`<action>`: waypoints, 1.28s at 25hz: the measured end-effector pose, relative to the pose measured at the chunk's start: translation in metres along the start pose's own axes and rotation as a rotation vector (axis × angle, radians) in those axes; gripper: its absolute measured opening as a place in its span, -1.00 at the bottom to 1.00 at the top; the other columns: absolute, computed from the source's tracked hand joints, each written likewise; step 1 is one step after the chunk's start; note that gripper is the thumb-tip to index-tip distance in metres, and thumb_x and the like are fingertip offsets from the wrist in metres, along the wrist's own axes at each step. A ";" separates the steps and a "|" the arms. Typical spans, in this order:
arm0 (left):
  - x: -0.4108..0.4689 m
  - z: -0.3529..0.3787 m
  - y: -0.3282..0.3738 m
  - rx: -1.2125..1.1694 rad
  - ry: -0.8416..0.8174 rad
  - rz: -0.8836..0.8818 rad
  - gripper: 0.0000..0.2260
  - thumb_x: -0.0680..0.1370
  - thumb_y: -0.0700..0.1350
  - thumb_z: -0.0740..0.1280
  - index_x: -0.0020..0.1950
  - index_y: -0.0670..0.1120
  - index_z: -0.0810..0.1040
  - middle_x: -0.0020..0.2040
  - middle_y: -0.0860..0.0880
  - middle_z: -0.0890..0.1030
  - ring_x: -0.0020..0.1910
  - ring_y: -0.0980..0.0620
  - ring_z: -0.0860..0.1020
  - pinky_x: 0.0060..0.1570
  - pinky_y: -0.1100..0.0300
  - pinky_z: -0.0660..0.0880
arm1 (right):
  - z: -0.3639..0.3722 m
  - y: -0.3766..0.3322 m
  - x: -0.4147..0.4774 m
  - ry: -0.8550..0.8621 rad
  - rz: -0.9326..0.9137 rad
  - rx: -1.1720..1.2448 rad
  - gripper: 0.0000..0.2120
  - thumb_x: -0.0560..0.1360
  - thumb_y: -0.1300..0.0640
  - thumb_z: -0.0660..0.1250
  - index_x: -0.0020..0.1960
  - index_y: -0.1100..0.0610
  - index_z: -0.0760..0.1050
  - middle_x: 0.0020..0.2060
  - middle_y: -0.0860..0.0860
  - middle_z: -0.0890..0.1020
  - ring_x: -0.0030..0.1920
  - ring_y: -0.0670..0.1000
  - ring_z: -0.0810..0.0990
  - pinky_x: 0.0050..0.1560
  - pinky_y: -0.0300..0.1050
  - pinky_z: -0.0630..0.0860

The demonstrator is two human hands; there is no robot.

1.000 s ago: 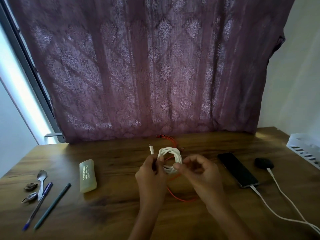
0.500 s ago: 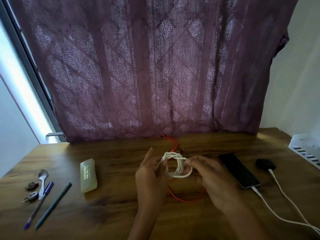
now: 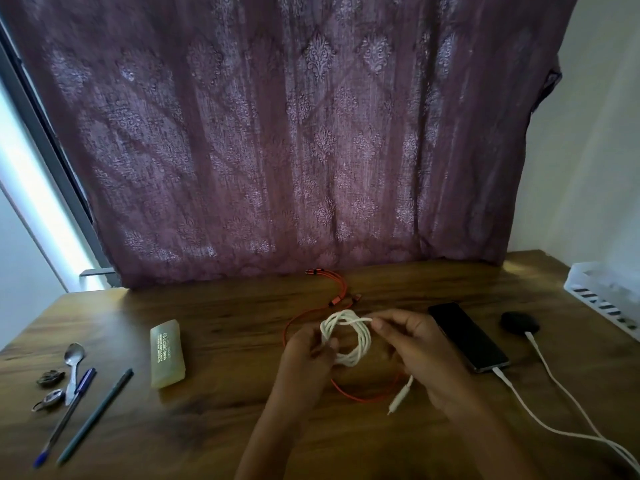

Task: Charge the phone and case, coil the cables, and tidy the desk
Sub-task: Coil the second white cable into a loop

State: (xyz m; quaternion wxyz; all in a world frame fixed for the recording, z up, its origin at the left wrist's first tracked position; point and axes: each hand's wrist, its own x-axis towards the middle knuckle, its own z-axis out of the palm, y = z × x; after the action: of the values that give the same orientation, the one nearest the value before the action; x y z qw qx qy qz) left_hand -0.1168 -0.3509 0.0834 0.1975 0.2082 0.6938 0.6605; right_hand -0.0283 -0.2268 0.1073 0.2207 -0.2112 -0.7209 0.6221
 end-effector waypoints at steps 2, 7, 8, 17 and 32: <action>0.000 -0.003 0.003 0.289 -0.053 0.108 -0.53 0.43 -0.25 0.41 0.25 0.04 0.34 0.12 0.06 0.54 0.02 0.07 0.58 0.00 0.14 0.56 | -0.003 0.001 0.000 -0.028 -0.046 -0.061 -0.85 0.50 0.20 0.32 -0.12 0.01 0.65 -0.29 -0.14 0.69 -0.23 -0.17 0.63 -0.22 -0.39 0.48; -0.005 -0.003 0.029 0.522 -0.141 0.228 -0.80 0.49 -0.12 0.37 0.04 0.16 0.59 -0.18 0.17 0.65 -0.19 0.32 0.57 -0.20 0.47 0.44 | -0.008 -0.007 0.000 -0.136 -0.138 -0.124 -0.88 0.45 0.21 0.38 -0.16 0.01 0.64 -0.19 -0.10 0.71 -0.08 -0.16 0.65 0.01 -0.24 0.52; -0.008 -0.001 0.031 0.486 -0.121 0.231 -0.82 0.49 -0.13 0.37 -0.08 0.19 0.59 -0.27 0.18 0.65 -0.25 0.34 0.57 -0.25 0.48 0.43 | -0.009 -0.006 -0.001 -0.097 -0.148 -0.117 -0.91 0.43 0.19 0.40 -0.17 0.01 0.64 -0.20 -0.10 0.71 -0.10 -0.15 0.65 0.00 -0.19 0.52; -0.010 0.016 0.027 0.113 0.120 0.165 -0.65 0.44 -0.20 0.41 -0.35 0.28 0.63 -0.27 0.13 0.69 -0.19 0.11 0.65 -0.04 0.07 0.57 | -0.005 0.014 -0.005 0.089 -0.177 -0.174 -0.81 0.49 0.27 0.33 -0.02 0.05 0.65 -0.21 -0.11 0.70 -0.13 -0.19 0.65 -0.14 -0.34 0.55; -0.009 0.013 0.017 0.177 0.236 0.193 -0.85 0.47 -0.10 0.39 -0.20 0.18 0.62 -0.30 0.16 0.67 -0.23 0.22 0.63 -0.16 0.19 0.57 | 0.004 0.006 -0.016 0.018 0.142 0.344 -0.72 0.39 0.36 0.40 0.07 0.20 0.47 -0.15 0.11 0.70 -0.13 0.02 0.66 -0.03 -0.12 0.57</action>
State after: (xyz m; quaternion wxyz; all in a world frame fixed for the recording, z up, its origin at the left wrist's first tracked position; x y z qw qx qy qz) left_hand -0.1021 -0.3442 0.0995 0.0313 0.2115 0.7444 0.6326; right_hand -0.0174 -0.2387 0.0999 0.2156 -0.2262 -0.5850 0.7484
